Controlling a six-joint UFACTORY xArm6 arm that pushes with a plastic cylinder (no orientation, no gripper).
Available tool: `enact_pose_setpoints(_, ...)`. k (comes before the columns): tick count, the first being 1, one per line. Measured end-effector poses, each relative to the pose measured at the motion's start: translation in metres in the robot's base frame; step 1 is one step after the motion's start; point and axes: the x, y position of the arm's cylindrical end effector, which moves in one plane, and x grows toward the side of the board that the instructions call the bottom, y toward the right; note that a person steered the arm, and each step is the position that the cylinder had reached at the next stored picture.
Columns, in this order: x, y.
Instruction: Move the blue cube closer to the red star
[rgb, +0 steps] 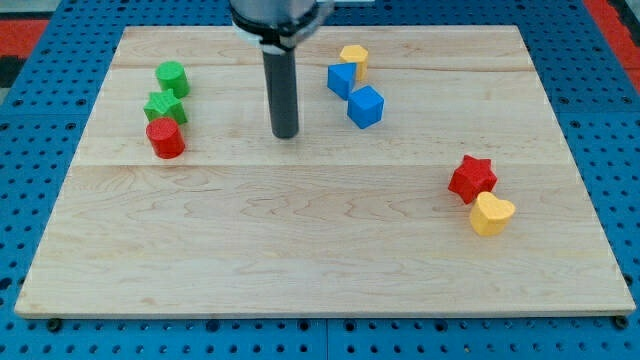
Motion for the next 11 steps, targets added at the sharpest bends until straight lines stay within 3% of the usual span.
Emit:
enact_pose_setpoints(2,-0.025,0.061)
enact_pose_setpoints(3,-0.036,0.063)
enact_pose_setpoints(5,0.009,0.128)
enact_pose_setpoints(7,-0.045,0.130)
enact_pose_setpoints(10,0.015,0.181)
enact_pose_setpoints(11,0.000,0.143)
